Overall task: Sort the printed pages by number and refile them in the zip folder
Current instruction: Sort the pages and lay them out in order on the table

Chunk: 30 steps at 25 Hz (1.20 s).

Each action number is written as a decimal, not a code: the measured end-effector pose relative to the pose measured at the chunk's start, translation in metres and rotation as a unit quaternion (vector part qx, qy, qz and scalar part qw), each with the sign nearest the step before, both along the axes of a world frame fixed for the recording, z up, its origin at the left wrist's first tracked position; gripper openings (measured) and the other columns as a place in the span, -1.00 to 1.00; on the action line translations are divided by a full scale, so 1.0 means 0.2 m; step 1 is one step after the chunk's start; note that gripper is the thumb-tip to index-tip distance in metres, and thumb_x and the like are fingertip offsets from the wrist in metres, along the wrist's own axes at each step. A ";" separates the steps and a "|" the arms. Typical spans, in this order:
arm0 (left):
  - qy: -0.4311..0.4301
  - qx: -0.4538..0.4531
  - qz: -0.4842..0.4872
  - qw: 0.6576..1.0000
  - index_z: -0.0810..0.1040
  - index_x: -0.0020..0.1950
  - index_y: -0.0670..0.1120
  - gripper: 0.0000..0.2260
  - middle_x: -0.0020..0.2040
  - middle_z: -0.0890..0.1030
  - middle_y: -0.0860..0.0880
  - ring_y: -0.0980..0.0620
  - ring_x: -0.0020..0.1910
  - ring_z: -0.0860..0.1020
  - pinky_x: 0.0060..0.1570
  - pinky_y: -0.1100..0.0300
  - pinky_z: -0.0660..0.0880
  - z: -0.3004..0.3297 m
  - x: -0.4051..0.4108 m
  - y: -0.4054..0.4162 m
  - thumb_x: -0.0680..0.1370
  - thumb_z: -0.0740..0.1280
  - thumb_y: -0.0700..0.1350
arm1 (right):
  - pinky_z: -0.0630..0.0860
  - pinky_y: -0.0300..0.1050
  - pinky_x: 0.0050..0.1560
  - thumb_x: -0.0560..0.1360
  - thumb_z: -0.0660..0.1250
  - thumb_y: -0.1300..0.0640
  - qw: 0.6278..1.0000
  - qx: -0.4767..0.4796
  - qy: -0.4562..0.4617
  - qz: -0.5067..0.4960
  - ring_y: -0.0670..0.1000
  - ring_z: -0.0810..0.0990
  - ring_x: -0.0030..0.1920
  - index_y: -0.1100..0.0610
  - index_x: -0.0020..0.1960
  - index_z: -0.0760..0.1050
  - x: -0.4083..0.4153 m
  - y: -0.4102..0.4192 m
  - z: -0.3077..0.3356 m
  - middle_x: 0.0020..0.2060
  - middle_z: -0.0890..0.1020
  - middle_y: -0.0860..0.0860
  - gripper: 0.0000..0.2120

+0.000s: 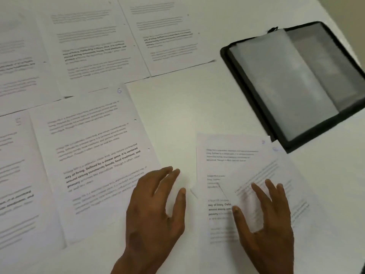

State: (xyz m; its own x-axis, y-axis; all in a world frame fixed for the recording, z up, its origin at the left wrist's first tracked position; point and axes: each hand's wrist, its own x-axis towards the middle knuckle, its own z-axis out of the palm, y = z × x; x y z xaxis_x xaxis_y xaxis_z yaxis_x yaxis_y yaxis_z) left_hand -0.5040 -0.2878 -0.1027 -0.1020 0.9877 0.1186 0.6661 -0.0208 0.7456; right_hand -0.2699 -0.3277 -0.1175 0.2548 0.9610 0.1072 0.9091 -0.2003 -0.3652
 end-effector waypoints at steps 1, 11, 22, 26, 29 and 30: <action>0.004 -0.022 -0.028 0.999 0.58 0.32 -0.02 -0.63 0.26 0.56 0.06 0.08 0.27 0.50 0.19 0.10 0.52 0.00 0.07 0.01 0.52 0.37 0.03 | 0.33 0.41 0.40 0.42 0.30 -0.29 1.000 -0.018 -0.008 -0.003 0.12 0.19 0.58 0.10 0.43 0.46 0.04 -0.03 -0.03 0.53 0.34 0.08 -0.29; 0.121 -0.166 -0.132 0.970 0.05 0.62 0.10 -0.16 0.55 0.13 0.04 0.01 0.42 0.19 0.33 0.10 0.31 -0.04 0.36 0.38 0.48 0.46 0.12 | 0.41 0.28 0.34 0.38 0.36 -0.34 1.000 -0.017 0.007 0.011 0.17 0.39 0.46 0.10 0.37 0.54 0.09 -0.21 -0.14 0.47 0.42 0.10 -0.28; 0.111 -0.096 -0.090 0.985 0.20 0.59 0.09 -0.29 0.30 0.43 0.00 0.10 0.12 0.37 0.13 0.29 0.30 -0.01 0.35 0.42 0.51 0.45 -0.13 | 0.34 0.36 0.34 0.33 0.36 -0.38 0.999 -0.010 -0.005 -0.052 0.19 0.33 0.50 0.09 0.38 0.52 0.26 -0.23 -0.11 0.47 0.41 0.10 -0.22; 0.001 -0.041 -0.002 0.999 0.20 0.58 0.14 -0.27 0.36 0.37 -0.01 0.12 0.14 0.45 0.16 0.25 0.50 0.03 0.26 0.46 0.51 0.44 -0.21 | 0.18 0.31 0.43 0.33 0.35 -0.43 0.999 -0.037 -0.010 0.031 0.20 0.17 0.58 0.06 0.47 0.42 0.27 -0.24 -0.13 0.57 0.25 0.11 -0.14; -0.011 -0.009 0.040 0.999 0.20 0.58 0.11 -0.27 0.41 0.35 -0.05 -0.10 0.23 0.51 0.10 0.10 0.57 0.05 0.15 0.51 0.51 0.46 -0.20 | 0.18 0.32 0.43 0.33 0.30 -0.50 0.998 -0.045 -0.013 0.036 0.22 0.18 0.57 0.03 0.48 0.39 0.28 -0.24 -0.14 0.57 0.25 0.13 -0.10; -0.006 0.000 0.053 0.999 0.22 0.58 0.09 -0.28 0.41 0.34 -0.07 -0.12 0.26 0.50 0.09 0.08 0.59 0.04 0.12 0.53 0.51 0.46 -0.20 | 0.19 0.32 0.41 0.31 0.28 -0.52 0.998 -0.047 -0.019 0.036 0.23 0.21 0.56 0.02 0.48 0.37 0.29 -0.24 -0.14 0.55 0.27 0.15 -0.09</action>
State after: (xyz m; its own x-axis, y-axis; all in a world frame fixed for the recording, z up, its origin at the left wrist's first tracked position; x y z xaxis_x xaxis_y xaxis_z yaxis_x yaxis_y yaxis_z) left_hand -0.4809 -0.1812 -0.0941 -0.2076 0.9713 0.1159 0.6554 0.0502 0.7536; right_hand -0.2114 -0.3766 -0.1455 0.1830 0.9828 0.0236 0.9352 -0.1667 -0.3125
